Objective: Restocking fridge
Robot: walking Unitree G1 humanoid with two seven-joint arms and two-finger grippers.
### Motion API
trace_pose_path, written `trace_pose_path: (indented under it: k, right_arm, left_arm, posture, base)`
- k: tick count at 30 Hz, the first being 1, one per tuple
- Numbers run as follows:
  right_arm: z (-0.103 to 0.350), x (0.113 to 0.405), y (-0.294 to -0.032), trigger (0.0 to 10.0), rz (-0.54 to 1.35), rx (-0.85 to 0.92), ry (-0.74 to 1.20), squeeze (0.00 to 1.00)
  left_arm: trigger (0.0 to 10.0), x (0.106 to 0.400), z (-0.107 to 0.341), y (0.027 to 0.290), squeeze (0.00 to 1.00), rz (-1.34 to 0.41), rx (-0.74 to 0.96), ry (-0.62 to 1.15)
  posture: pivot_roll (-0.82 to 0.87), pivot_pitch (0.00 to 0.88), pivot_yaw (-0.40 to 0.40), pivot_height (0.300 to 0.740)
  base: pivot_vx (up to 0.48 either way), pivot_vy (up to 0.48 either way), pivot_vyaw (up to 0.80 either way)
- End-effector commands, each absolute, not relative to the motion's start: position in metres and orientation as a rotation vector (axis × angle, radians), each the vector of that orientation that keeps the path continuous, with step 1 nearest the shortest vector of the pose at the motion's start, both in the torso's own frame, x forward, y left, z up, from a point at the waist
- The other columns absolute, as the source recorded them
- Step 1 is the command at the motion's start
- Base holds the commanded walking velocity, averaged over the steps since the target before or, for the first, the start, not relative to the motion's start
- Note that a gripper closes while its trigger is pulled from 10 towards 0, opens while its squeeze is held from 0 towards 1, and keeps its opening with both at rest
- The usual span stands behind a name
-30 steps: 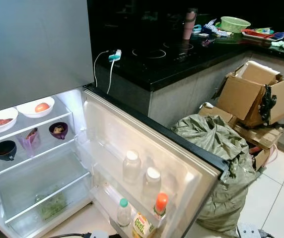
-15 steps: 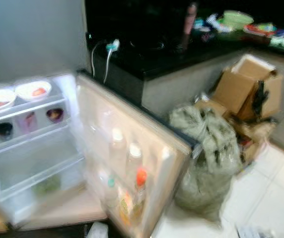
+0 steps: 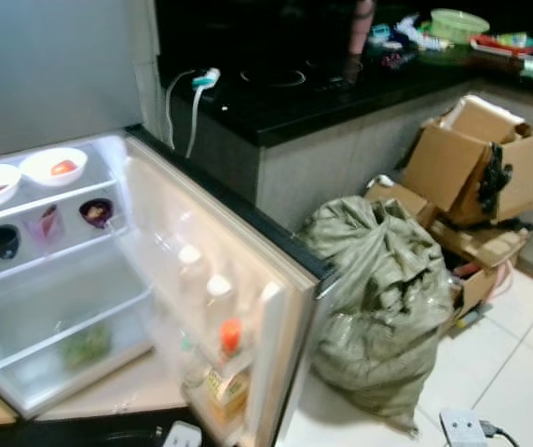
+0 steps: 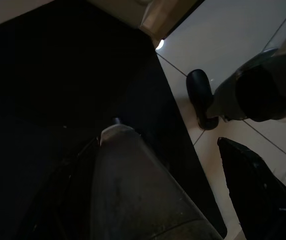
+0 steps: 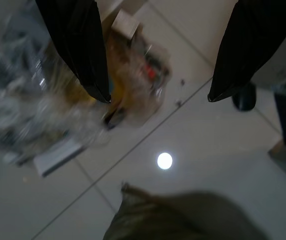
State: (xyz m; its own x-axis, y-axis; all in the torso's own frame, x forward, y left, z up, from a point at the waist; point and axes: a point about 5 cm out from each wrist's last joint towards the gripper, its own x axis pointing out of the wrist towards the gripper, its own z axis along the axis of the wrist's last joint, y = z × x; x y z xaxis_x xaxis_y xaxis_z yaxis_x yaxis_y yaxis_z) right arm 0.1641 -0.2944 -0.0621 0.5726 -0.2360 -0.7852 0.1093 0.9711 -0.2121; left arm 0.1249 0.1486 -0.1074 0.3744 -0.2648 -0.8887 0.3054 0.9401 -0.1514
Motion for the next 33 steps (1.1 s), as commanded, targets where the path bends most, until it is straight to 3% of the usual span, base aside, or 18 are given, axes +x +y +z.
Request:
trace_pose_path:
  k: [1, 7, 11, 12, 17, 33]
  right_arm:
    - [-0.063, 0.165, -0.290, 10.0, -0.179, -0.147, 0.938, 0.00]
    - [-0.038, 0.220, -0.265, 10.0, 0.007, 0.005, 0.716, 0.00]
    - [-0.031, 0.230, -0.262, 10.0, 0.040, 0.011, 0.673, 0.00]
    - [-0.018, 0.248, -0.258, 10.0, 0.073, 0.019, 0.600, 0.00]
    - [-0.003, 0.267, -0.255, 10.0, 0.087, 0.032, 0.519, 0.00]
    - [0.004, 0.271, -0.240, 10.0, 0.320, 0.096, 0.479, 0.00]
  left_arm:
    - [10.0, 0.109, -0.113, 0.149, 0.00, -0.364, 0.033, 1.193]
    - [10.0, 0.108, -0.113, 0.148, 0.00, -0.369, 0.029, 1.195]
    - [10.0, 0.108, -0.113, 0.148, 0.00, -0.369, 0.030, 1.194]
    - [10.0, 0.109, -0.113, 0.148, 0.00, -0.369, 0.029, 1.192]
    - [10.0, 0.109, -0.112, 0.147, 0.00, -0.369, 0.023, 1.190]
    - [10.0, 0.108, -0.113, 0.146, 0.00, -0.375, 0.019, 1.193]
  posture:
    - [-0.09, 0.000, -0.064, 0.740]
    - [-0.09, 0.000, -0.063, 0.740]
    - [-0.09, 0.000, -0.063, 0.740]
    - [-0.09, 0.000, -0.063, 0.740]
    - [-0.09, 0.000, -0.066, 0.740]
    - [-0.09, 0.002, -0.069, 0.740]
  base:
    - [0.000, 0.000, 0.00]
    - [0.000, 0.000, 0.00]
    - [0.000, 0.000, 0.00]
    - [0.000, 0.000, 0.77]
    - [0.000, 0.000, 0.77]
    - [0.000, 0.000, 0.77]
